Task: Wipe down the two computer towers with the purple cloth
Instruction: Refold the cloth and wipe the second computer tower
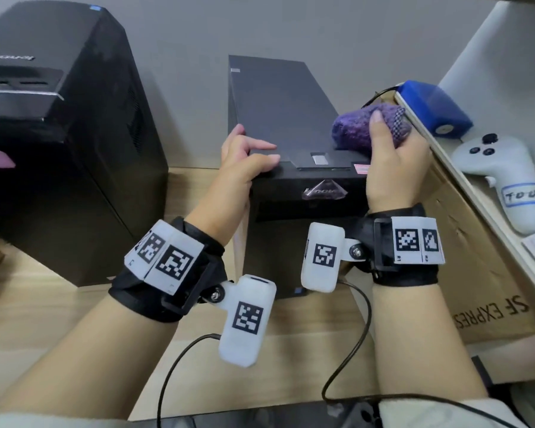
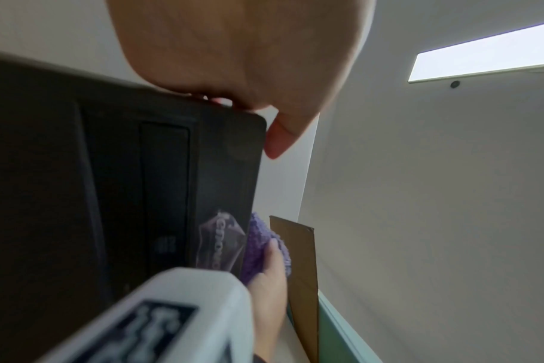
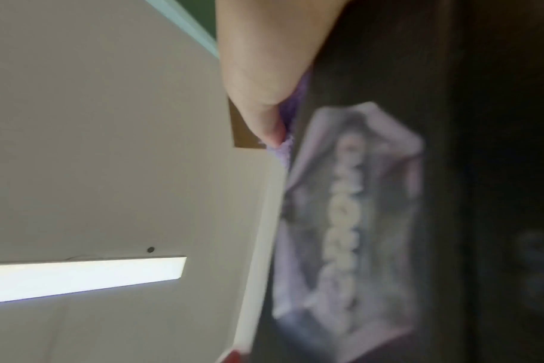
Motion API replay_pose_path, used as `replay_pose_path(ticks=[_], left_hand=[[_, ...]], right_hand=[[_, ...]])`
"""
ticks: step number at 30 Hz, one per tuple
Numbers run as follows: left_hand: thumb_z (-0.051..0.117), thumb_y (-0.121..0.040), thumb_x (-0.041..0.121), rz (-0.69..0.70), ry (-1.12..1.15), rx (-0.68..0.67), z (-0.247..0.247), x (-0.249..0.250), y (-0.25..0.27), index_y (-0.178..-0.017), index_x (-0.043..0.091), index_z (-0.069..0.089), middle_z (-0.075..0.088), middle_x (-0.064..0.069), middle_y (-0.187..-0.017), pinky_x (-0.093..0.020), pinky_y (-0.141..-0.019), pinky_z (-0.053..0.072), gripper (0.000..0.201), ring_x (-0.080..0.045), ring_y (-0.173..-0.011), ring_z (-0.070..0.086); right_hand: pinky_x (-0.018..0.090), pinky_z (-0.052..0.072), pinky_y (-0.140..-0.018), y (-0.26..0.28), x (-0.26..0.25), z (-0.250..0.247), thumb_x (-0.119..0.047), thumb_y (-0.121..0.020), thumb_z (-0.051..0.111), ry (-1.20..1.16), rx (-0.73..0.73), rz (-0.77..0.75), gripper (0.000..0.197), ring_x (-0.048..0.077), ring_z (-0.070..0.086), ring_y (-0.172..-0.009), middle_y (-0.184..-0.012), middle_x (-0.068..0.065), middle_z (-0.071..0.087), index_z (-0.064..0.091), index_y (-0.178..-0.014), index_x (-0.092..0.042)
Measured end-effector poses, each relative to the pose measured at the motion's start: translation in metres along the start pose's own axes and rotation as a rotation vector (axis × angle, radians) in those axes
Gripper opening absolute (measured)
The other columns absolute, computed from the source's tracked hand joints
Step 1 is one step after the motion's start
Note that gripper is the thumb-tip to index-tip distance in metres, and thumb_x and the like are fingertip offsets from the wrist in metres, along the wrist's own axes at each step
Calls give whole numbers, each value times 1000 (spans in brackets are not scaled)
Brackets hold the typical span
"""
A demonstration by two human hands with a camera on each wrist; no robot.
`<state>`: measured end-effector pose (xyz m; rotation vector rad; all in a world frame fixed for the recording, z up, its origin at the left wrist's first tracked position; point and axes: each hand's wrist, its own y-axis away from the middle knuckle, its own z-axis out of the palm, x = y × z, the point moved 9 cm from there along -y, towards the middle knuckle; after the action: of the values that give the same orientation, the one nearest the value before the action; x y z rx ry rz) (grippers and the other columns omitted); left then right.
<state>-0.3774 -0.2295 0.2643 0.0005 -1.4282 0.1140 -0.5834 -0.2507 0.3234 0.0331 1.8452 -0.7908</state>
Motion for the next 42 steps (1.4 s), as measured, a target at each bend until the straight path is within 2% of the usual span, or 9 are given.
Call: replay_pose_path(ticks=[4, 10, 13, 16, 23, 29, 36, 39, 42], left_hand=[[61, -66, 31, 24, -32, -22, -10, 7, 6, -93, 31, 54, 24, 5, -154, -27, -109, 24, 28, -8, -138, 27], [83, -61, 42, 302, 139, -225, -15, 56, 28, -135, 12, 36, 46, -8, -141, -39, -107, 43, 92, -21, -132, 46], [79, -66, 37, 322, 219, -232, -24, 71, 38, -127, 6, 49, 59, -11, -127, -38, -98, 49, 76, -27, -120, 57], [78, -70, 25, 330, 242, -122, -46, 71, 40, -114, 12, 60, 66, -6, -116, -31, -92, 51, 49, -22, -113, 62], [65, -82, 12, 159, 311, 157, -103, 27, 35, -101, 14, 66, 71, -4, -101, -27, -81, 55, 19, -16, -95, 68], [59, -92, 17, -95, 226, 462, -154, -81, 28, -100, 13, 66, 66, -5, -95, -35, -87, 49, 11, -20, -92, 61], [52, -95, 28, -539, 147, 260, -79, -214, 36, -108, 11, 59, 61, -13, -105, -22, -70, 47, 23, -24, -87, 61], [48, -87, 58, -577, 225, 69, -36, -230, 35, -133, 14, 48, 57, -7, -110, -28, -80, 44, 64, -23, -102, 55], [45, -95, 46, -488, 388, 4, -26, -199, 20, -121, 20, 53, 67, 9, -99, -12, -76, 50, 37, -5, -91, 60]], right_hand=[[35, 49, -79, 8, -53, 2, -53, -76, 49, -52, -67, -150, 23, 12, 56, -83, -79, -13, 53, 51, -80, -30], [56, 50, -85, 37, -107, 56, -30, -82, 61, -549, -540, -79, 28, 28, 61, -85, -83, 14, 62, 62, -77, -2], [52, 54, -78, 56, -118, 77, -23, -81, 63, -509, -602, -45, 23, 26, 64, -76, -76, 13, 67, 66, -71, -3], [51, 55, -79, 68, -124, 90, -27, -77, 67, -407, -589, -82, 25, 30, 67, -77, -80, 16, 71, 69, -76, -2], [18, 51, -72, 65, -121, 92, -31, -77, 72, -108, -426, -271, 17, -2, 59, -70, -73, -16, 61, 61, -90, -25], [22, 37, -67, 61, -80, 92, -35, -91, 52, 342, -330, -392, 23, 7, 54, -72, -78, -8, 62, 68, -87, -19], [22, 24, -57, 84, -77, 84, -22, -87, 53, 480, -40, -652, 29, 13, 36, -51, -54, 5, 55, 58, -61, -9], [20, 23, -57, 88, -79, 81, -16, -83, 56, 447, 19, -755, 27, 15, 34, -48, -51, 5, 55, 58, -58, -7], [22, 25, -55, 90, -81, 83, -14, -80, 56, 434, 21, -807, 25, 21, 42, -44, -50, 4, 59, 62, -57, -7]])
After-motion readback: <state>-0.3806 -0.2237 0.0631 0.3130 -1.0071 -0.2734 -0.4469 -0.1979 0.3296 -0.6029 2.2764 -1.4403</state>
